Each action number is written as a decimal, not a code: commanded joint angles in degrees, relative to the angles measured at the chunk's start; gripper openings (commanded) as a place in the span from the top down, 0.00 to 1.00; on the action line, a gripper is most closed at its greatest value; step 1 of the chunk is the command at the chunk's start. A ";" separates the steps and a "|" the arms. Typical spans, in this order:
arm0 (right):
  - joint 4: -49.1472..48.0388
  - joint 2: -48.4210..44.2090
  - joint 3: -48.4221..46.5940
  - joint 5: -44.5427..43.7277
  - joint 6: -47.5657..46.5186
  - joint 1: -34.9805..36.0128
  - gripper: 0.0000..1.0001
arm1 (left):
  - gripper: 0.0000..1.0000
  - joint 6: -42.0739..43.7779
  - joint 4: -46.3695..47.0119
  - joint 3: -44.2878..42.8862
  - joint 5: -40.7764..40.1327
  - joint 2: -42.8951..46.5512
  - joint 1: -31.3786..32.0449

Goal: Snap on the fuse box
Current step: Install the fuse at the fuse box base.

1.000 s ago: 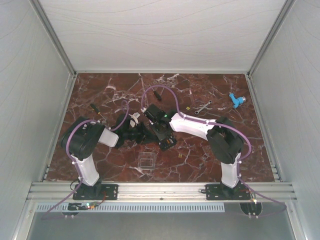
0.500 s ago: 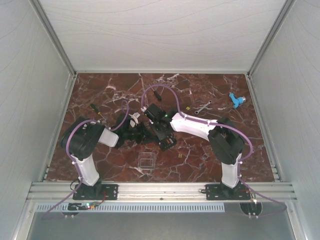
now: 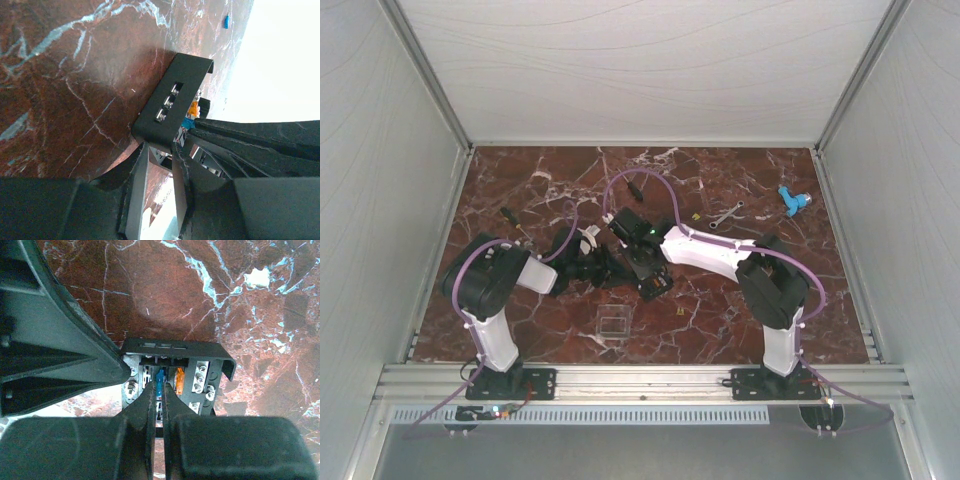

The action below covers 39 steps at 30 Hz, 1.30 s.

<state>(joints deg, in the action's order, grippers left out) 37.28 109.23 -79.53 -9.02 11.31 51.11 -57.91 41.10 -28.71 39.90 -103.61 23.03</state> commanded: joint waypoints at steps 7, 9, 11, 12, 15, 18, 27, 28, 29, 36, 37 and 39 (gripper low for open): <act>0.85 -0.26 4.04 -0.32 -1.09 -0.91 1.00 | 0.75 -0.18 1.95 -0.10 0.39 1.01 -0.08; 0.43 -0.46 4.92 -0.53 -0.45 -0.86 1.00 | 0.75 -0.19 1.95 -0.16 0.31 0.95 -0.09; -0.22 -0.59 5.64 -0.87 0.19 -1.10 1.00 | 0.75 -0.19 1.90 -0.12 0.28 0.93 -0.09; -0.60 -0.55 5.88 -0.80 0.45 -1.29 1.00 | 0.75 -0.19 1.88 -0.08 0.27 1.02 -0.09; -1.56 0.23 5.48 -0.10 0.50 -2.05 1.00 | 0.75 -0.11 1.87 -0.04 0.27 1.02 -0.04; -1.05 2.01 3.39 0.02 -0.19 -2.26 1.00 | 0.76 -0.01 1.69 -0.01 0.09 1.12 -0.01; 0.80 5.58 -0.22 -0.22 -0.64 -2.36 1.00 | 0.76 0.08 1.44 -0.29 -0.17 1.04 0.53; 0.67 5.28 0.26 -0.22 -0.59 -2.28 1.00 | 0.76 0.08 1.37 -0.29 -0.22 1.02 0.53; 0.52 5.02 1.03 -0.23 -0.41 -2.29 1.00 | 0.76 0.03 1.42 -0.29 -0.30 1.04 0.53; -0.07 1.71 8.03 -0.62 0.16 -2.27 1.00 | 0.77 0.08 1.35 -0.37 -0.54 1.04 0.53; -0.24 1.28 8.84 -0.63 0.12 -2.28 1.00 | 0.77 0.08 1.35 -0.38 -0.44 1.04 0.53; -0.38 0.70 9.90 -0.47 0.05 -2.28 1.00 | 0.77 0.08 1.33 -0.38 -0.44 1.11 0.53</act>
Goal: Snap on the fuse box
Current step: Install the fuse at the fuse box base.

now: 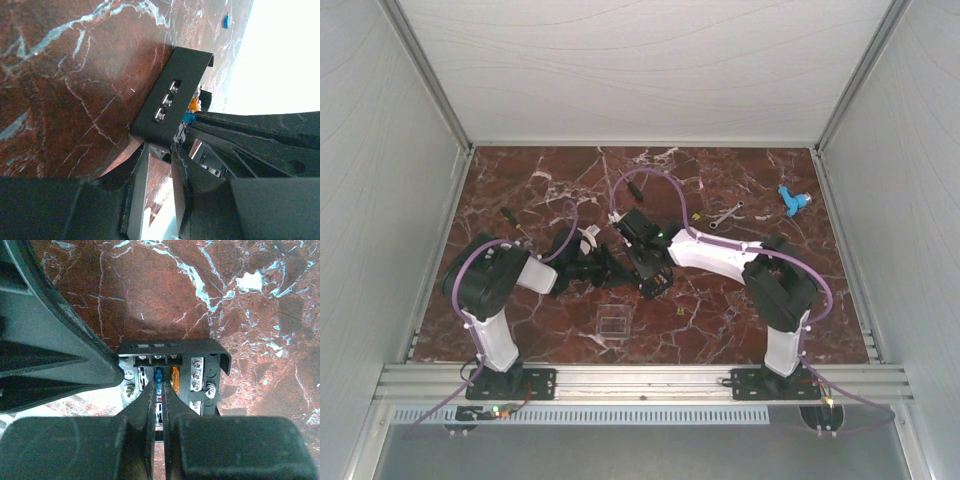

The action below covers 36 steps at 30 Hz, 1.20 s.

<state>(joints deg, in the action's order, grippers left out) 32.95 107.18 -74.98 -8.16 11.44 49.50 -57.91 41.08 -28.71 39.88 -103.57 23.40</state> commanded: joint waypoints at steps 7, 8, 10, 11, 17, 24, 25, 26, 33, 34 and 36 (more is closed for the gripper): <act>4.48 3.24 4.78 -0.97 -0.09 -0.63 1.00 | 0.77 0.17 1.37 -0.29 -0.54 1.00 0.16; 4.30 3.50 4.29 -1.11 -0.03 -0.63 1.00 | 0.77 0.17 1.37 -0.29 -0.57 1.12 0.20; 4.04 4.50 2.83 -1.04 0.00 -0.54 1.00 | 0.77 0.21 1.37 -0.29 -0.54 1.17 0.24; 4.01 5.06 2.03 -1.01 0.04 -0.54 1.00 | 0.77 0.24 1.37 -0.31 -0.52 1.16 0.31; 3.26 8.75 -1.30 -0.89 -0.51 -0.54 1.00 | 0.77 0.33 1.04 -0.42 -0.81 1.31 0.42; 2.90 8.65 1.07 -1.78 -0.48 -0.54 1.00 | 0.77 0.52 0.65 -0.56 -0.98 1.09 0.53; 2.65 7.95 2.34 -1.94 -0.38 -0.61 1.00 | 0.77 0.52 0.67 -0.56 -1.07 1.17 0.52; 2.38 7.22 3.67 -2.02 -0.30 -0.55 1.00 | 0.77 0.52 0.60 -0.56 -1.10 1.10 0.55; 2.16 3.50 9.08 -2.18 0.18 -0.56 1.00 | 0.77 0.82 -0.04 -0.63 -1.32 1.55 0.54; 2.26 3.50 9.07 -2.17 0.12 -0.59 1.00 | 0.77 0.93 -0.12 -0.64 -1.39 1.66 0.56; 2.20 4.21 8.54 -2.30 -0.08 -0.48 1.00 | 0.77 0.96 -0.25 -0.65 -1.38 1.76 0.51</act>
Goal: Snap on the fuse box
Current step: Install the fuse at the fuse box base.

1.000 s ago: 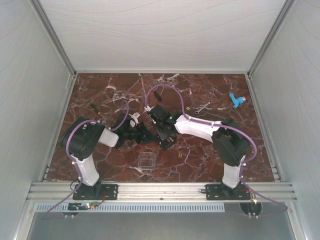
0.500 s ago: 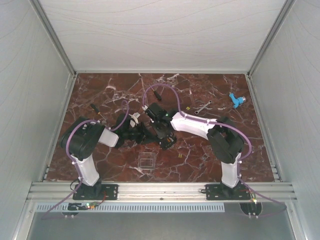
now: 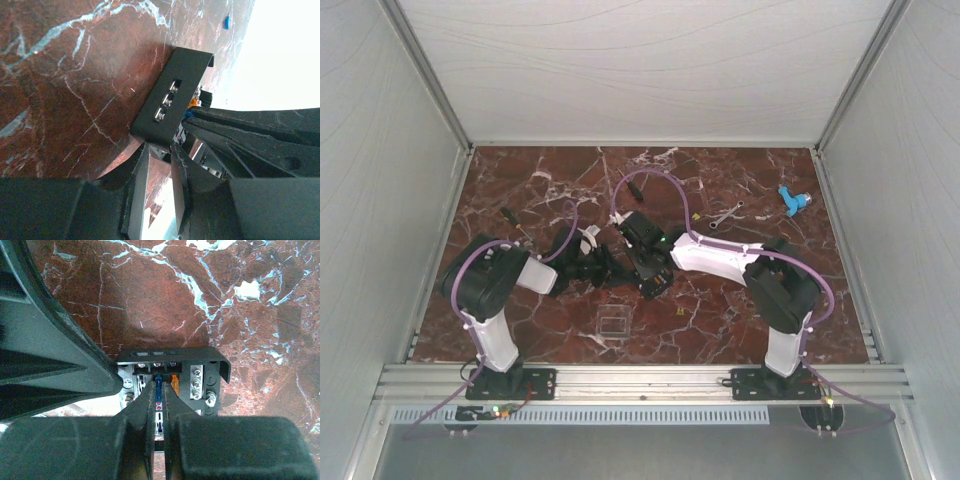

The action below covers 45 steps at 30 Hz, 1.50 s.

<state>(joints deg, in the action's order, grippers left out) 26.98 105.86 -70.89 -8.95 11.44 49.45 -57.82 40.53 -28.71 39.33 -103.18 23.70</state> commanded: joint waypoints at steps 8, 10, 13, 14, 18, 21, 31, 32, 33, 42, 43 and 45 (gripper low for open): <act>7.77 9.46 -1.80 -1.42 -0.95 0.80 1.00 | 0.77 1.22 -0.32 -0.82 -1.08 1.77 0.38; 7.28 8.00 -2.34 -1.13 -1.17 1.28 1.00 | 0.77 1.30 -0.52 -0.76 -1.21 2.03 0.38; 7.77 5.11 -2.95 -0.35 -1.24 1.52 1.00 | 0.77 1.48 -0.83 -0.81 -1.40 2.40 0.51; 7.93 4.01 -3.08 -0.35 -1.19 1.52 0.98 | 0.77 1.48 -0.84 -0.82 -1.38 2.49 0.47; 7.91 0.20 -3.60 0.39 -1.14 1.51 0.86 | 0.77 1.47 -0.89 -0.82 -1.38 2.70 0.62; 8.02 -1.17 -4.66 1.53 -1.50 1.52 0.78 | 0.77 1.48 -0.91 -0.91 -1.39 2.63 0.73; 8.41 -1.12 -8.25 0.81 -1.72 0.79 0.77 | 0.77 1.48 -0.98 -1.06 -1.29 2.65 0.82; 8.43 -0.77 -8.51 0.58 -1.69 0.60 0.78 | 0.77 1.48 -0.98 -1.08 -1.22 2.63 0.82; 8.54 -0.41 -8.74 0.57 -1.76 0.40 0.79 | 0.77 1.48 -0.98 -1.09 -1.24 2.63 0.86; 9.25 2.03 -10.03 1.33 -1.86 0.02 0.85 | 0.77 1.48 -1.00 -1.17 -1.12 2.54 0.82; 9.26 2.25 -9.99 1.33 -1.86 -0.04 0.85 | 0.77 1.48 -0.98 -1.17 -1.20 2.52 0.82; 9.23 2.65 -9.97 1.15 -1.81 -0.06 0.86 | 0.77 1.48 -1.03 -1.17 -1.11 2.53 0.82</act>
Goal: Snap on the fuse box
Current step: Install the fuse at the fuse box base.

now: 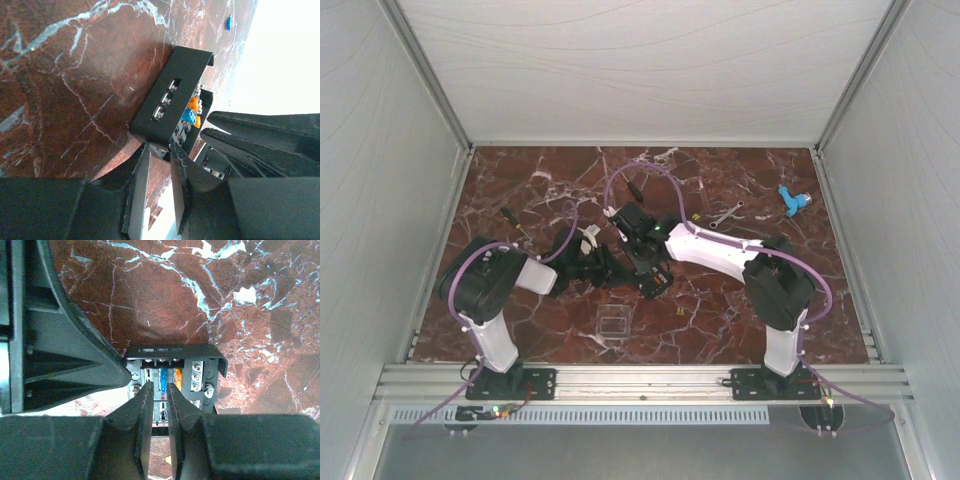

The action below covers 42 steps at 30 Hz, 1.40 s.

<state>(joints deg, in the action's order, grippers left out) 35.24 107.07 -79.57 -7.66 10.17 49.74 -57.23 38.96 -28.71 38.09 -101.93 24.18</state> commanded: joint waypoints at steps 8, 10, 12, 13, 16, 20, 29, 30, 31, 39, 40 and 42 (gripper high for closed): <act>1.34 2.91 -1.37 -0.60 -0.57 -0.44 0.90 | 0.77 0.90 0.40 -1.17 0.05 1.56 0.34; 1.43 3.05 -1.17 -0.65 -0.62 -0.43 0.90 | 0.77 0.89 0.41 -1.24 0.05 1.56 0.34; 1.57 3.06 -0.91 -0.76 -0.68 -0.39 0.91 | 0.77 0.89 0.33 -1.26 0.00 1.56 0.34; 1.72 3.06 -0.79 -0.77 -0.76 -0.38 0.92 | 0.77 0.89 0.32 -1.26 0.05 1.56 0.34; 2.54 3.27 -0.58 -0.84 -1.00 -0.43 0.95 | 0.77 0.89 0.28 -1.26 0.00 1.54 0.34; 4.58 3.62 -0.74 -0.79 -1.36 -0.35 0.99 | 0.77 0.89 0.24 -1.27 0.01 1.45 0.34; 9.00 4.79 2.61 0.54 -1.79 0.38 1.00 | 0.77 0.89 0.24 -1.33 0.04 1.30 0.34; 9.39 5.21 2.88 0.88 -1.84 0.55 1.00 | 0.77 0.89 0.28 -1.27 0.06 1.30 0.34; 9.89 5.63 3.19 1.05 -1.85 0.64 1.00 | 0.77 0.89 0.27 -1.22 0.01 1.36 0.34; 13.02 4.56 6.58 0.67 -1.66 1.94 1.00 | 0.77 0.89 0.29 -0.98 -0.25 1.59 0.34; 13.13 4.15 7.07 0.77 -1.57 1.94 1.00 | 0.77 0.89 0.25 -1.04 -0.30 1.56 0.34; 13.77 4.01 7.63 1.18 -1.56 1.92 1.00 | 0.77 0.89 0.24 -1.00 -0.37 1.55 0.34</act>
<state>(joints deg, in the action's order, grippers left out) 36.82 108.27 -77.21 -8.58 8.78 51.00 -57.23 38.92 -28.73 38.11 -101.91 24.38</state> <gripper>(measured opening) 0.005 0.232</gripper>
